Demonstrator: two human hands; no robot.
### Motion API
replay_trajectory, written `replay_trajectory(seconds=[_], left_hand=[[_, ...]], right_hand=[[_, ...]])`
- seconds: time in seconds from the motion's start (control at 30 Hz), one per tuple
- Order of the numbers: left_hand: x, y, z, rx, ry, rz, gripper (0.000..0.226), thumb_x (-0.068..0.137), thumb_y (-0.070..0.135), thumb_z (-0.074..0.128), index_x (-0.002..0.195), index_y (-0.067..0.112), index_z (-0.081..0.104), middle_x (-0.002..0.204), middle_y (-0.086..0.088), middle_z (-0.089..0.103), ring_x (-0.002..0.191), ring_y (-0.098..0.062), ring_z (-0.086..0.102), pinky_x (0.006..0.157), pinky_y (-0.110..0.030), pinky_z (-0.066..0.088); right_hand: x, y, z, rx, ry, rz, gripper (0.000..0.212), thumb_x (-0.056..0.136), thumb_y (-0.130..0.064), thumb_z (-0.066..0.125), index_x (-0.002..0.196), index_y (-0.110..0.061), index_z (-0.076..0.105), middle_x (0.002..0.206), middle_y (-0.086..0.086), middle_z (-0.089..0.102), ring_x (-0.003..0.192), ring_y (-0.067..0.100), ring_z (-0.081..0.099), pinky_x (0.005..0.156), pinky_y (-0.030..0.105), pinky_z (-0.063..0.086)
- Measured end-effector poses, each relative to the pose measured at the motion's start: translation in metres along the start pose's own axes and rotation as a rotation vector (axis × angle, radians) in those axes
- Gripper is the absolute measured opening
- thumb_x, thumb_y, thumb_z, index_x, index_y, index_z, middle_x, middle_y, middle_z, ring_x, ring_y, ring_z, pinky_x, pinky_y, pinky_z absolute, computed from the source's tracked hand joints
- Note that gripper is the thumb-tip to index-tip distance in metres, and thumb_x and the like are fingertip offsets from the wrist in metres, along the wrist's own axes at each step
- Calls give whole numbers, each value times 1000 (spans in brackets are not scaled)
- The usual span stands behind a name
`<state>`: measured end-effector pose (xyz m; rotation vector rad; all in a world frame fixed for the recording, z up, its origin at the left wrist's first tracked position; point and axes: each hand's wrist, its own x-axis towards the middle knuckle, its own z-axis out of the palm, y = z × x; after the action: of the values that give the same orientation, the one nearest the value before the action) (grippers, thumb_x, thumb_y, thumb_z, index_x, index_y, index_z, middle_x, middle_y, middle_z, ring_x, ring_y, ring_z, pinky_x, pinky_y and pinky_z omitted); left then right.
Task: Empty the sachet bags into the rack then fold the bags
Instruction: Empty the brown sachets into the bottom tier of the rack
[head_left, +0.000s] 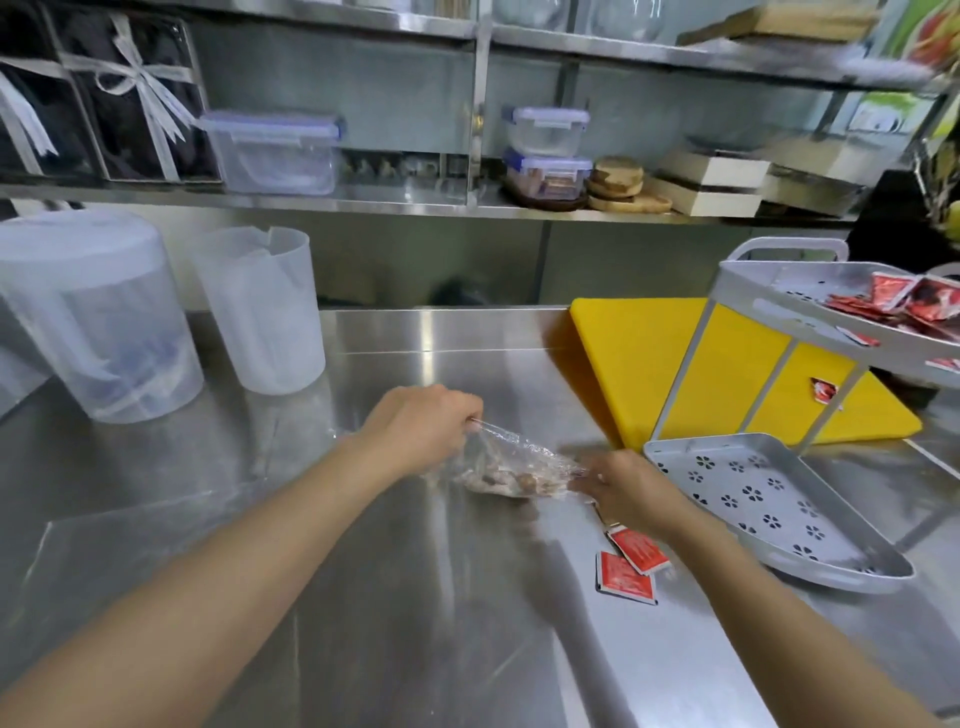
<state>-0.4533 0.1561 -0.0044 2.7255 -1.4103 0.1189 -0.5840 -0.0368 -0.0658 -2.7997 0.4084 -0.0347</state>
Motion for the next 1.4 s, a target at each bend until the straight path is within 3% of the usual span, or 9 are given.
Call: replay_trajectory(seconds=[0.1, 0.23, 0.33, 0.47, 0.5, 0.63, 0.8, 1.1, 1.4], left_hand=[[7, -16, -20, -39, -175, 13, 18, 85, 16, 50, 89, 28, 63, 96, 7, 68, 94, -19, 60, 70, -27, 40], [21, -24, -56, -93, -231, -17, 21, 82, 7, 52, 81, 24, 62, 84, 6, 70, 86, -18, 64, 73, -28, 47], [23, -22, -90, -13, 41, -77, 19, 87, 12, 50, 94, 24, 64, 93, 4, 66, 87, -22, 60, 72, -32, 44], [1, -19, -87, 231, 743, 44, 17, 74, -2, 61, 82, 13, 65, 68, -8, 68, 56, -32, 59, 52, -31, 39], [-5, -20, -78, 265, 740, 69, 19, 68, -4, 64, 78, 12, 65, 64, -8, 66, 52, -32, 58, 50, -30, 39], [-8, -30, -49, 182, 163, -57, 20, 89, 14, 45, 98, 26, 59, 97, -3, 65, 85, -30, 59, 63, -30, 31], [6, -26, -65, 249, 364, -19, 19, 86, 6, 46, 95, 19, 55, 92, -3, 66, 70, -28, 51, 50, -29, 25], [20, 3, -90, 122, 318, 9, 10, 83, 8, 39, 87, 17, 44, 103, -7, 61, 88, -31, 53, 67, -33, 34], [54, 61, -78, 60, 459, 383, 12, 90, 19, 46, 92, 16, 57, 93, -1, 61, 94, -23, 53, 84, -31, 27]], right_hand=[[-3, -5, -22, 4, -81, 6, 18, 92, -18, 54, 94, -5, 66, 90, 12, 69, 79, 25, 60, 62, 27, 44], [7, -22, -72, 53, -66, 5, 23, 93, -20, 52, 95, -4, 68, 96, 10, 70, 89, 24, 64, 76, 33, 49], [8, -33, -107, 94, 91, -41, 20, 93, -16, 50, 87, -7, 66, 90, 10, 70, 84, 26, 61, 66, 26, 44], [-6, -39, -101, 1, 813, -213, 28, 86, -9, 48, 104, -5, 68, 96, 16, 73, 85, 36, 66, 69, 37, 50], [-7, -38, -92, -1, 762, -194, 26, 87, -7, 48, 105, -5, 67, 96, 16, 73, 85, 37, 66, 69, 38, 50], [1, -31, -68, -88, 72, -70, 17, 92, -9, 47, 96, -12, 63, 98, 11, 70, 87, 26, 64, 75, 39, 53], [0, -31, -76, 180, 258, -66, 16, 92, -7, 47, 91, -6, 63, 87, 11, 69, 82, 27, 63, 75, 42, 53], [-11, -25, -96, 637, 349, -30, 16, 92, -12, 53, 79, -11, 62, 63, 5, 61, 58, 16, 56, 53, 31, 50], [-43, -12, -99, 814, -235, 22, 22, 82, -27, 66, 100, -13, 67, 70, -5, 69, 61, 8, 62, 54, 19, 46]])
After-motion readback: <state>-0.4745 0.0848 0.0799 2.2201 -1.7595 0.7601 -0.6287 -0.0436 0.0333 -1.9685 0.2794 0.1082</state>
